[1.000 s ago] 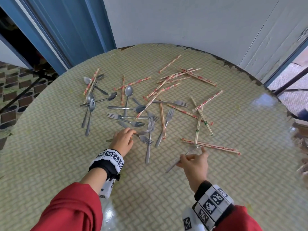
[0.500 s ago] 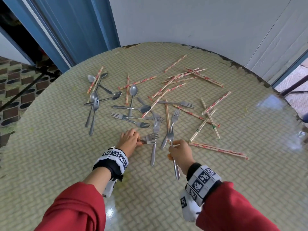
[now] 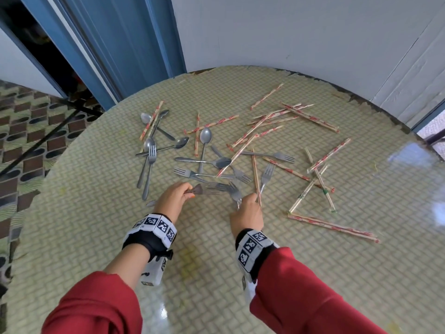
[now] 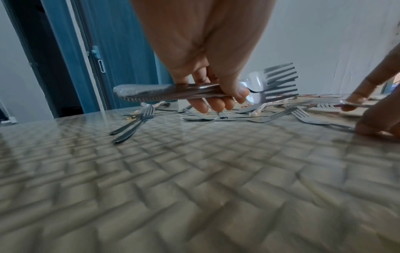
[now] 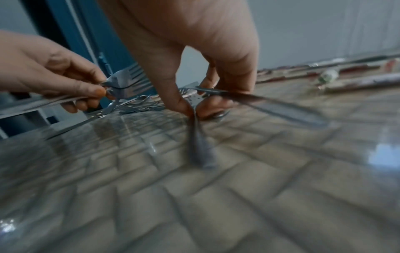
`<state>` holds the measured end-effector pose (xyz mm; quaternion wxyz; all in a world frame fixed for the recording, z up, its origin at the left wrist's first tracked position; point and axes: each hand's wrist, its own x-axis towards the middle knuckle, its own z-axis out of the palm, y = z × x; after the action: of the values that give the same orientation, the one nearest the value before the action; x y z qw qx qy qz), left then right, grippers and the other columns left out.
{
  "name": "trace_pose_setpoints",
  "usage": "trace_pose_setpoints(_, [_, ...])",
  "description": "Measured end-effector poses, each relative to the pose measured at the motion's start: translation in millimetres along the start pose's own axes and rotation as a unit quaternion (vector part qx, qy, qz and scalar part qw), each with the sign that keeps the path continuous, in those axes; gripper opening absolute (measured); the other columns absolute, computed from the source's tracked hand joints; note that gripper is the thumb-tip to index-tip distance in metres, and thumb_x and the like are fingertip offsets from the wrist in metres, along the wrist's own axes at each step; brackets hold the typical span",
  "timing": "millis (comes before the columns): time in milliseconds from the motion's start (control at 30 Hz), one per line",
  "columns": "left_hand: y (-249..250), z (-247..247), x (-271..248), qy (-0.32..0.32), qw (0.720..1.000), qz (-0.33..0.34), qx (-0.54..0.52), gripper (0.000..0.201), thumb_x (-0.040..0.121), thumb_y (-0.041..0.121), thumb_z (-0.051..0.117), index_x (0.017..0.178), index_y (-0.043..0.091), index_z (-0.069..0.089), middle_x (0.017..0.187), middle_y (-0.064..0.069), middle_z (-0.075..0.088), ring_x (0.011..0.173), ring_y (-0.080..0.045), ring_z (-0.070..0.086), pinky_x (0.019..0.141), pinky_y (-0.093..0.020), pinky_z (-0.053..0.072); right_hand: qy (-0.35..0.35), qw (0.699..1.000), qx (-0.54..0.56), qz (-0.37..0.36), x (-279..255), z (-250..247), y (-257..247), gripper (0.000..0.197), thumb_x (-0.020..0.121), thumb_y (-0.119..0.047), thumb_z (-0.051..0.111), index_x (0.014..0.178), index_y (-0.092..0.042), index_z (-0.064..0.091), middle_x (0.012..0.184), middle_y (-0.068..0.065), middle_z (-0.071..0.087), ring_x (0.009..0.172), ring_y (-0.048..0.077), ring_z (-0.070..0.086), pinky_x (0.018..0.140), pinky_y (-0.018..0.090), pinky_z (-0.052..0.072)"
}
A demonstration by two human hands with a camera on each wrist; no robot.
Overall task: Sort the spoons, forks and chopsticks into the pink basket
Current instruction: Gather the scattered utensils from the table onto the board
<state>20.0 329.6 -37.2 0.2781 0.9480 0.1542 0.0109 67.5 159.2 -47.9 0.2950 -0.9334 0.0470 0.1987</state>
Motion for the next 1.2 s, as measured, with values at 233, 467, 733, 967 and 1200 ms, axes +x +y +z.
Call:
trace_pose_setpoints(233, [6.7,14.5,33.0,-0.011,0.998,0.041,0.049,0.018,0.085,0.004,0.06,0.102,-0.002,0.06,0.101,-0.012,0.062,0.094,-0.027,0.056,0.077,-0.032,0.039,-0.006,0.999,-0.024,0.04,8.9,-16.2,22.7,0.024,0.085,-0.021,0.059,0.103,-0.005,0.056,0.103,0.01,0.063,0.099,0.03,0.062,0.078,0.036,0.052])
trace_pose_setpoints(467, [1.1,31.7,51.3,-0.002,0.995,0.087,0.04,0.025,0.073,-0.01,0.068,0.096,0.0,0.068,0.095,-0.015,0.059,0.091,-0.026,0.057,0.081,-0.028,0.044,0.023,0.998,-0.058,0.002,7.2,-40.4,47.8,0.039,0.094,-0.028,0.036,0.111,0.002,0.055,0.117,0.02,0.049,0.112,0.034,0.041,0.092,0.039,0.035])
trace_pose_setpoints(733, [-1.9,32.3,57.3,-0.025,0.978,0.098,0.182,0.022,0.081,0.019,0.066,0.099,0.007,0.064,0.103,-0.011,0.056,0.099,-0.031,0.051,0.079,-0.037,0.037,-0.013,0.996,0.06,-0.058,56.6,-60.3,18.0,0.021,0.094,-0.009,0.03,0.108,-0.001,0.045,0.112,0.019,0.055,0.1,0.033,0.054,0.078,0.036,0.041])
trace_pose_setpoints(967, [1.9,30.5,48.9,-0.079,0.967,0.089,0.223,0.023,0.094,0.025,0.046,0.11,0.009,0.052,0.115,-0.005,0.053,0.114,-0.023,0.046,0.094,-0.031,0.029,-0.038,0.998,0.013,-0.039,83.6,-49.0,1.1,0.034,0.091,-0.01,0.05,0.123,-0.003,0.043,0.128,0.018,0.041,0.109,0.034,0.053,0.084,0.035,0.042])
trace_pose_setpoints(1200, [18.3,17.7,29.0,-0.042,0.991,0.074,0.1,0.017,0.093,0.008,0.049,0.11,0.005,0.049,0.112,-0.005,0.055,0.093,-0.02,0.059,0.065,-0.024,0.034,-0.033,0.998,0.032,-0.041,80.4,-50.4,5.6,0.036,0.088,-0.005,0.053,0.12,0.005,0.04,0.124,0.022,0.046,0.11,0.034,0.05,0.085,0.035,0.042])
